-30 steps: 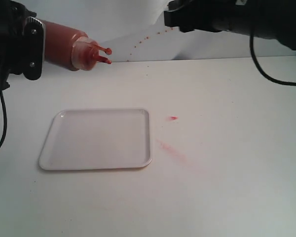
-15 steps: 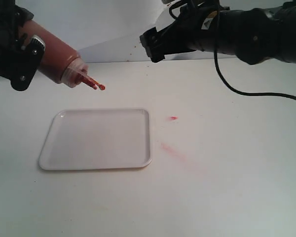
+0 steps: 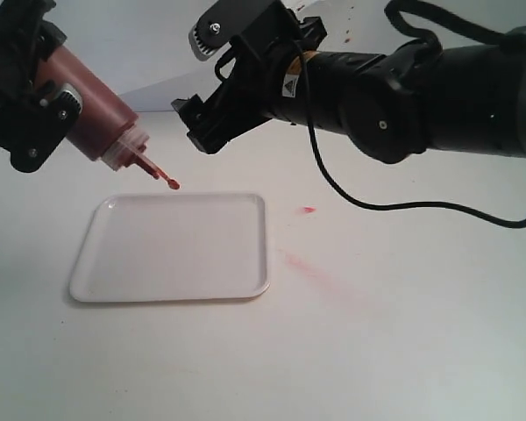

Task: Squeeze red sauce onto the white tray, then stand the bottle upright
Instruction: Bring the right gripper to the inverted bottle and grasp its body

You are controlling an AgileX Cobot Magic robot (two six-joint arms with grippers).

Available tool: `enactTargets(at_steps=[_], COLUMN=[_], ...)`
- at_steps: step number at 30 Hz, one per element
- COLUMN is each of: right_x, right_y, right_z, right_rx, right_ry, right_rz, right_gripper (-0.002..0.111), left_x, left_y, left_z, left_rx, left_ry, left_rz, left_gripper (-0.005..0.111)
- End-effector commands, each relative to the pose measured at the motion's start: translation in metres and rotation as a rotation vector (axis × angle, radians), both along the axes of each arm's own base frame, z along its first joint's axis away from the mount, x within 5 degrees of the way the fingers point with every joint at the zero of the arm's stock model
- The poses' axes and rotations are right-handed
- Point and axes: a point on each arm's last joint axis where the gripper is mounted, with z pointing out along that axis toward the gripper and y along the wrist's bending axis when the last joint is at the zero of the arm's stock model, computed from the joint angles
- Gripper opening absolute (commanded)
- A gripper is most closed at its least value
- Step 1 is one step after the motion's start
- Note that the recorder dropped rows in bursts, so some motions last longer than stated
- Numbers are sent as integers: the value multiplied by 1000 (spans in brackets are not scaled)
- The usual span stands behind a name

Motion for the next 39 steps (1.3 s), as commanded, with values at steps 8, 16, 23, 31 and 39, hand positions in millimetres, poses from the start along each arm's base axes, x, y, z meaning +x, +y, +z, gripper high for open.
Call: enactTargets(at_steps=[8, 16, 23, 31, 39], right_x=[-15, -37, -33, -25, -11], right_y=[28, 74, 85, 86, 97], right_z=[-9, -33, -57, -68, -68], right_rx=[57, 161, 229, 193, 196], right_ry=[40, -2, 9, -146, -66], right_rz=[83, 238, 243, 217, 164], right_gripper=[105, 105, 105, 105, 105], left_x=[9, 9, 9, 8, 3], left_y=[-2, -2, -3, -5, -27], left_z=[-9, -8, -8, -8, -9], left_rx=[79, 73, 69, 62, 60], left_ry=[20, 19, 20, 25, 25], left_rz=[-12, -6, -16, -33, -108], left_gripper=[0, 0, 0, 0, 0])
